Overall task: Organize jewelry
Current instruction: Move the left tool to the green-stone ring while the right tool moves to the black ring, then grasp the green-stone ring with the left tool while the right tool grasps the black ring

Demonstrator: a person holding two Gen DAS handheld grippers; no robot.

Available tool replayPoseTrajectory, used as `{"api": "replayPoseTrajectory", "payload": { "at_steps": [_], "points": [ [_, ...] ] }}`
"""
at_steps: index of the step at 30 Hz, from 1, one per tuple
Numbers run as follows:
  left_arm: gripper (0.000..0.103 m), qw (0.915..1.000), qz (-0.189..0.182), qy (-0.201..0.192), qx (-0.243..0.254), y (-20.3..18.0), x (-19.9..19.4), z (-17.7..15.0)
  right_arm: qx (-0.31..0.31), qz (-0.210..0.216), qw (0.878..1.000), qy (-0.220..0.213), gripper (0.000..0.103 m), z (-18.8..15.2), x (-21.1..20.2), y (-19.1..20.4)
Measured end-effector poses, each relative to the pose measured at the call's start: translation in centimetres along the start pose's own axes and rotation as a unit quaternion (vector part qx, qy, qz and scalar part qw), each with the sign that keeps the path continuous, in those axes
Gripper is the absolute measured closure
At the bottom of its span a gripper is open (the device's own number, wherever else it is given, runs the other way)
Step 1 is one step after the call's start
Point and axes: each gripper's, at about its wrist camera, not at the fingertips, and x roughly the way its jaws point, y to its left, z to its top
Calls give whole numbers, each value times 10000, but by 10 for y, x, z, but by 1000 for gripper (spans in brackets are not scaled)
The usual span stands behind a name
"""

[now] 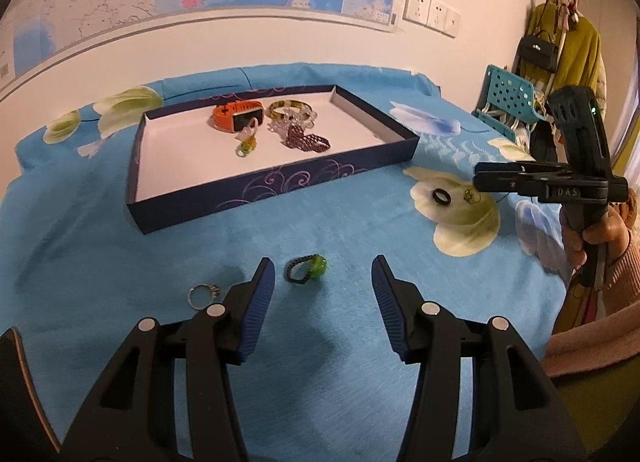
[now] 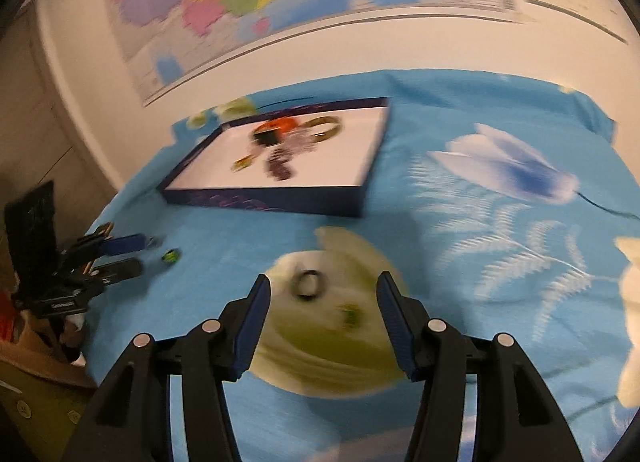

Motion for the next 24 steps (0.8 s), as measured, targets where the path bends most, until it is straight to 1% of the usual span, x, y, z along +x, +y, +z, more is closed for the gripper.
{"api": "replayPoseTrajectory", "payload": {
  "at_steps": [2,5,10,12,14,17,19,21,23,24],
  "points": [
    [53,10000,34,53,32,-1,4,1,-250,-27,9997,68,50,3,10,14],
    [53,9999,71,138,22,-2,10,3,-433,-63,9989,195,50,6,23,25],
    [54,9996,149,240,-21,0,17,5,-504,-324,9974,401,50,5,38,28],
    [56,9993,153,319,-88,3,21,5,-462,-330,9974,444,52,3,39,25],
    [59,9990,147,402,-147,5,26,5,-447,-366,9973,452,55,2,39,25],
    [65,9984,141,498,-214,8,32,5,-488,-464,9966,467,63,2,40,25],
    [66,9984,130,500,-232,9,32,5,-516,-554,9960,474,75,2,40,25],
    [70,9982,149,520,-248,9,33,5,-524,-585,9957,482,81,2,40,25],
    [77,9981,187,529,-266,9,33,5,-525,-588,9957,484,83,2,39,24],
    [77,9980,191,533,-268,10,33,5,-538,-599,9956,483,83,2,39,25]
  ]
}}
